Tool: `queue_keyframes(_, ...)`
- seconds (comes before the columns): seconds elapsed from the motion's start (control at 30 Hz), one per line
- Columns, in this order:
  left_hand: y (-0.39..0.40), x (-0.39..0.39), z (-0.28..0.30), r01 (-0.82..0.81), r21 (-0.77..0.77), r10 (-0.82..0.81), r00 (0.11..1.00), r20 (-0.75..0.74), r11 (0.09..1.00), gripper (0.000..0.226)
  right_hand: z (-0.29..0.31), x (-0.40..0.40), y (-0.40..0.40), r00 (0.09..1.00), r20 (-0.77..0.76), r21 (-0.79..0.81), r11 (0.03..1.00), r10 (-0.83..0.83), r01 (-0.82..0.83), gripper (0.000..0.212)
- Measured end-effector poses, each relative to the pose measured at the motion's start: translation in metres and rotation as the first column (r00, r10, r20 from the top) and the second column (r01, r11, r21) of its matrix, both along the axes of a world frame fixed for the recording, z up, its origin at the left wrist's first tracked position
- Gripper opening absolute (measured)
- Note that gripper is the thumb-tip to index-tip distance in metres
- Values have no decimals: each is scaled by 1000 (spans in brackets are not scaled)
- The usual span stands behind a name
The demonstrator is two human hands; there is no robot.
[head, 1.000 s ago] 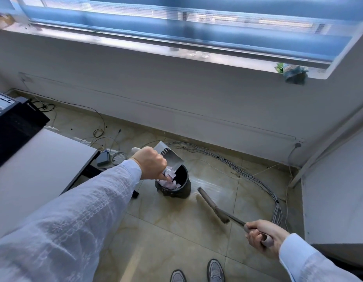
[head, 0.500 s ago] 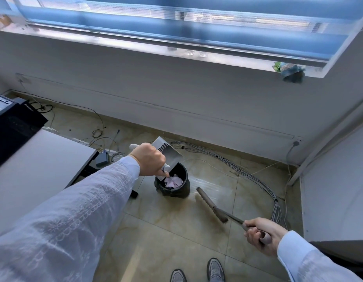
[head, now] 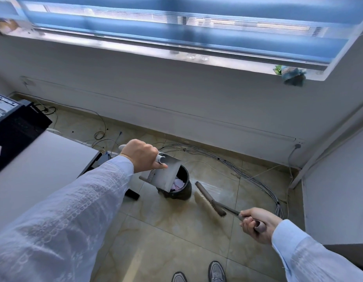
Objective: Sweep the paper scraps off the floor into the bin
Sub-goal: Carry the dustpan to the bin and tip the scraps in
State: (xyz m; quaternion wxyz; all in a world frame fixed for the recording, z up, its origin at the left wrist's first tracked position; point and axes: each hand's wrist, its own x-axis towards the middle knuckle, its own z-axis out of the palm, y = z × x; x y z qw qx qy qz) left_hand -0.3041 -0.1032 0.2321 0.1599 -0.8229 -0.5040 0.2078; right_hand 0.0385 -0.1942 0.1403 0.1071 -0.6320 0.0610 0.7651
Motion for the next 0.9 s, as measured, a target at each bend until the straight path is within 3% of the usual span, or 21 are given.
queue_keyframes(0.2, -3, -21, 7, -184, 74, 174, 977, 127, 980, 66, 8, -10, 15, 1000, -21, 30, 1000, -5, 5, 31)
queue_keyframes(0.43, -8, -34, 14, -385, 32, 363, 893, 265, 923, 68, 23, -17, 22, 998, -52, 55, 998, -18, 21, 32)
queue_keyframes(0.63, -12, -50, 18, -594, -3, 531, 717, 451, 805, 69, 42, -19, 24, 998, -55, 80, 996, -24, 28, 33)
queue_keyframes(0.9, -18, -51, 32, -719, -129, 640, 504, 580, 683, 76, 65, -21, 29, 993, -84, 128, 987, -84, 94, 28)
